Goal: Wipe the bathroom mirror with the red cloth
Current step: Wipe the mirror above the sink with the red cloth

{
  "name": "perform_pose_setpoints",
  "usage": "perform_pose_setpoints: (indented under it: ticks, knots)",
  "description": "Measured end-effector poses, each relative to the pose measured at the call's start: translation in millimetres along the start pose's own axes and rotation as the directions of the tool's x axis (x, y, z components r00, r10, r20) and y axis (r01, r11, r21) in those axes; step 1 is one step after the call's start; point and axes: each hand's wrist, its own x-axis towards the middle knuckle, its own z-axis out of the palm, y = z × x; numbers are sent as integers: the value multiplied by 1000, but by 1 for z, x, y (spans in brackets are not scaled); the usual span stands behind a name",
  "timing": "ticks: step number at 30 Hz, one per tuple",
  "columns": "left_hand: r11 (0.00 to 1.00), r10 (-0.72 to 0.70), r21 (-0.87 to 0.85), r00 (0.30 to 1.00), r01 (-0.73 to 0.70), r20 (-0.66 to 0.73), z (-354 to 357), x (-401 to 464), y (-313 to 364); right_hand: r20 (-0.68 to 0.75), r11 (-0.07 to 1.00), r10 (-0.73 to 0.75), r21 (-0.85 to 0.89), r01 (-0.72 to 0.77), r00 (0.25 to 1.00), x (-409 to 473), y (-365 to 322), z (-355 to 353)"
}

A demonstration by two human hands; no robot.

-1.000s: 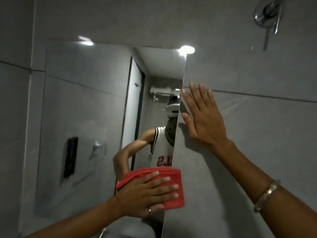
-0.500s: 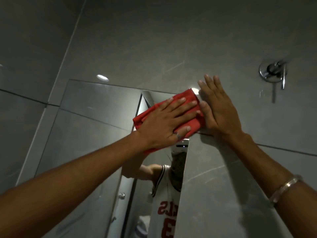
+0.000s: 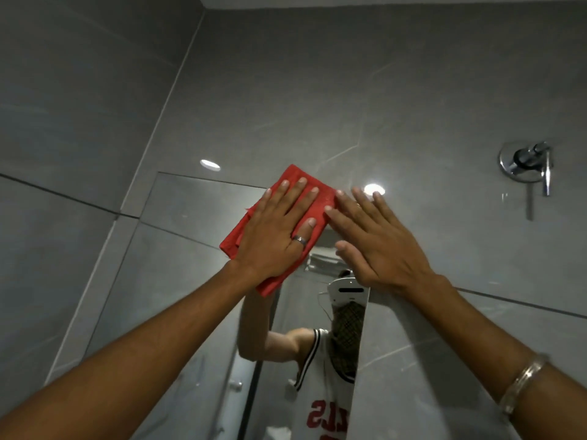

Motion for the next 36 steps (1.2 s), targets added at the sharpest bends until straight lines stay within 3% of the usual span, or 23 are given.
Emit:
perform_pose_setpoints:
  ticks: [4,8,16,21,28,36]
  knots:
    - [999,-39,27,999,39,3,-12,-16,-34,43,999,-12,-51,15,999,3,-1,6]
    - [997,-73,35,997,74,-7,-20,-20,-60,-28,994,67,-80,-69,997,-1,0,11]
    - [980,-198,19,979,199,-38,-46,-33,-144,-210,988,2,-148,-34,978,1,17,48]
    - [931,-366,-49,922,363,-124,-54,-42,-189,-246,978,-4,-201,-48,969,5,21,65]
    - [867,-498,-95,853,489,-154,-50,-47,-195,-140,989,24,-139,-44,990,1,5,29]
    - [844,-535,-142,830,517,-158,-49,-72,-193,-61,992,64,-109,-70,996,0,-4,13]
